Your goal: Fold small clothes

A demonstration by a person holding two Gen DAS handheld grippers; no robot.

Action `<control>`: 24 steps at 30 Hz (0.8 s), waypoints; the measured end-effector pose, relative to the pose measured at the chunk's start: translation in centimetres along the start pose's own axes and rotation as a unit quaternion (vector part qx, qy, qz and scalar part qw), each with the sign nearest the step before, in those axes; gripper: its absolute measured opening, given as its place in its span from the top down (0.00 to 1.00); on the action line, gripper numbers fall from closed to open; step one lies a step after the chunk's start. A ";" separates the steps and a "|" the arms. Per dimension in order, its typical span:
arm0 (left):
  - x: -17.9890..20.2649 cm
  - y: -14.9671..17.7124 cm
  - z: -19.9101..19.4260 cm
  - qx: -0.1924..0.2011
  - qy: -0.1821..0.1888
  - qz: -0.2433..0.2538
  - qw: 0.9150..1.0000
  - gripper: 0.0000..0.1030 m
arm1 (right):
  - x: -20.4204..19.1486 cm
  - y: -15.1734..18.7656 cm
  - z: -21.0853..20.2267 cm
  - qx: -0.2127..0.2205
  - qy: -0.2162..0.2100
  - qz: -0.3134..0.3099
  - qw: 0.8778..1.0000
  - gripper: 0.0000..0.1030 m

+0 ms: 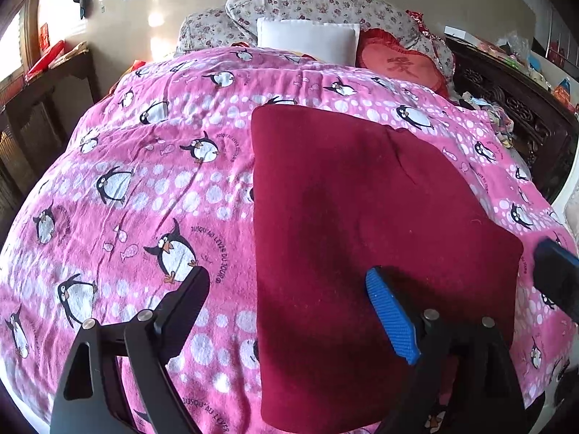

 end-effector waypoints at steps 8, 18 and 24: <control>0.1 0.2 0.3 0.000 0.003 0.005 1.000 0.10 | 3.3 2.7 4.9 -0.061 0.059 -0.012 0.996 0.65; -0.1 -0.3 -1.6 0.026 -0.026 0.020 0.999 0.10 | 2.2 1.7 1.8 -0.022 0.053 -0.005 0.998 0.50; -0.4 -0.3 -3.7 0.038 -0.038 0.030 0.998 0.10 | 1.7 0.5 -0.2 0.004 0.084 -0.014 0.996 0.34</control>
Point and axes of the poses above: each gripper's, at about its wrist camera, not at the fingertips, and z roughly the way its jaws point, x to its right, y to its underside, the point moved 9 cm from there along z, roughly the way its jaws point, and after that the axes turned 3 degrees about -z, right-handed, at the moved point
